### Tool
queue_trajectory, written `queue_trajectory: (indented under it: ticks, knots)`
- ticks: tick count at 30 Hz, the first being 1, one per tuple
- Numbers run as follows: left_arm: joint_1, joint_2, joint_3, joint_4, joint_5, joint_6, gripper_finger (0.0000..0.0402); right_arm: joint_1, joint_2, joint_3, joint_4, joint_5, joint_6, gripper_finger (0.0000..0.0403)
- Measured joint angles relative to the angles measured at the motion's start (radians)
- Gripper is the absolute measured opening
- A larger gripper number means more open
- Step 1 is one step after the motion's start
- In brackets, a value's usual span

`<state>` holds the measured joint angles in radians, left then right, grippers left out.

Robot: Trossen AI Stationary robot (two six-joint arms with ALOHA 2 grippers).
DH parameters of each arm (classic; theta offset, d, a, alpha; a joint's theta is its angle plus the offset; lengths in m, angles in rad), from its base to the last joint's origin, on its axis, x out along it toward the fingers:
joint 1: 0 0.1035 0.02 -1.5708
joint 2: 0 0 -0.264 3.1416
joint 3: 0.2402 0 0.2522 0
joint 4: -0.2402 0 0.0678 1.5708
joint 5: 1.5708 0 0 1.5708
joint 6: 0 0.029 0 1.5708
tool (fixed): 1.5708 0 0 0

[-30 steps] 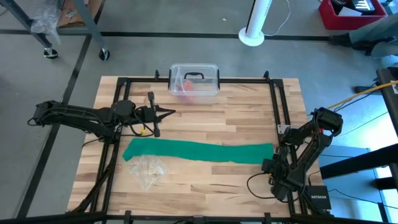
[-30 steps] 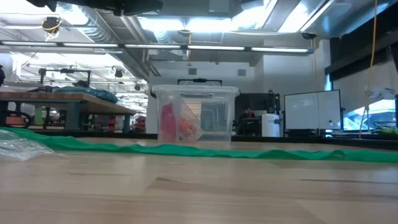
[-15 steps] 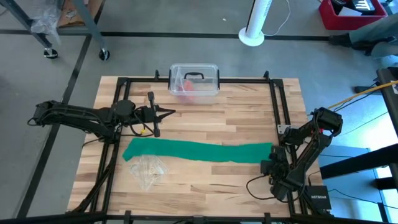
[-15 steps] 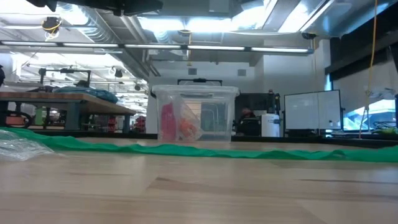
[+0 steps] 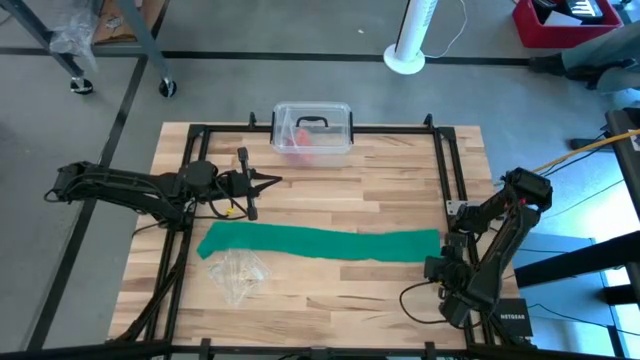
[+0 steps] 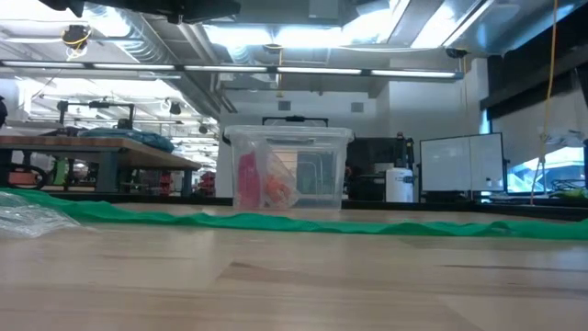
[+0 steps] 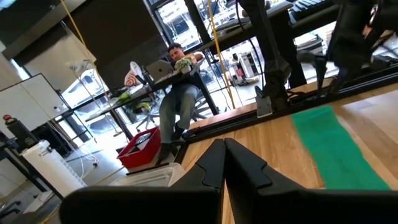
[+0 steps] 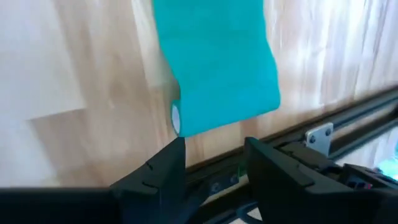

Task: Roll bandage
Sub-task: Roll the green bandage

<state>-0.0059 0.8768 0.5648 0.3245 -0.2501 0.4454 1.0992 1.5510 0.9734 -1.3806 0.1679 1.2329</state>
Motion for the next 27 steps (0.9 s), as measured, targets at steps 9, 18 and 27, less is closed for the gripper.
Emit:
queue_trajectory:
  ticks: [9, 18, 27]
  knots:
    - [0.0, 0.0, 0.0, 0.0, 0.0, 0.011, 0.0001, 0.007, -0.11, -0.142, 0.162, 0.057, 0.098, 0.0165]
    - [0.0, 0.0, 0.0, 0.0, 0.0, 0.004, 0.0001, 0.008, -0.087, -0.245, 0.297, -0.004, 0.079, 0.0165]
    - [0.0, 0.002, 0.0, -0.003, 0.0, -0.004, 0.0001, 0.008, -0.088, -0.301, 0.318, 0.016, 0.086, 0.0165]
